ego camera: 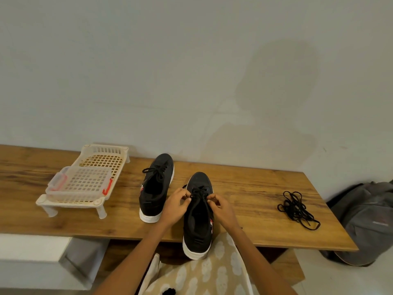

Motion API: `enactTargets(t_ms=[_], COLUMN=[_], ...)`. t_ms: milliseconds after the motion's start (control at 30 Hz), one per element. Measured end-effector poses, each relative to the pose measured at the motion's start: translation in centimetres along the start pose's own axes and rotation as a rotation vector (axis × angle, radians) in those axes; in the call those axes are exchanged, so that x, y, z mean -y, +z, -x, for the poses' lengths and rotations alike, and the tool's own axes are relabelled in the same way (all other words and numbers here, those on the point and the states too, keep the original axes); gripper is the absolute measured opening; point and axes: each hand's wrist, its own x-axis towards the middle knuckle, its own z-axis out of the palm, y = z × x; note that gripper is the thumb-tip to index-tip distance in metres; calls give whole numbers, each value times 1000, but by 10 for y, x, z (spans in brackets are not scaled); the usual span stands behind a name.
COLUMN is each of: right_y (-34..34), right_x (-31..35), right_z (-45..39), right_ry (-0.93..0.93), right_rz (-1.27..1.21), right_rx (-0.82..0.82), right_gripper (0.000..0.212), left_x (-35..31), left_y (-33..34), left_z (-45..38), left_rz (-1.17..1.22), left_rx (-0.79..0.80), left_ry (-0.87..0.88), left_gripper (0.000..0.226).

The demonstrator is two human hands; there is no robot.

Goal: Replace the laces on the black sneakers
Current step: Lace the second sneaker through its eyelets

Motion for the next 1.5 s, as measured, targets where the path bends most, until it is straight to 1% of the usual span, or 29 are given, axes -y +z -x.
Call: enactTargets(t_ms=[67,167,267,433,500,600,800,933,967,1067,1167,1233,1300,1367,1433,1500], right_y=[0,-1,-2,-6,-7,-5,-4,0,0,-2,-3,-3,-3,-4,-6,-7], right_x=[0,-1,-1,3,4,4,5,8,10,15,15,14,12,9,10,16], right_z=[-1,-2,-3,-3,-3,-2,-6,-10,-8,0,5,5,6,7,7,8], right_ry=[-13,-27,-40,-63,-67,-59,-34,-19,-9,45,71,74,55,20,-9,-13], right_rz=[-5,-3,5,4,6,-8,25,54,52,13,-113,-152,-135,-100,-86,-81], right_rx=[2,16,27,43,43,39,23,10,-8,-65,-96,-75,-12,37,52,60], right_gripper=[15,17,17,16,17,17,15,9,12,29,32,28,19,10,13,15], left_x=[-1,1,4,-3,-7,-11,-15,-12,-11,-7,-6,-5,-2,2,2,-2], left_y=[-1,-3,-5,-11,-15,-17,-14,-13,-13,-12,-11,-12,-13,-14,-15,-15], left_z=[0,-2,-5,-12,-11,-6,0,-3,-4,-4,-4,-4,-4,-5,-4,-4], left_rz=[21,78,78,83,99,204,400,396,390,387,396,403,379,335,330,329], left_rx=[4,33,56,87,92,59,-24,-19,-18,-21,-16,1,43,94,112,89], left_ry=[-40,-60,-57,-84,-85,-99,-102,-102,-101,-99,-124,-132,-119,-113,-123,-114], left_gripper=[16,7,15,10,15,18,17,20,21,21,20,18,18,26,32,31])
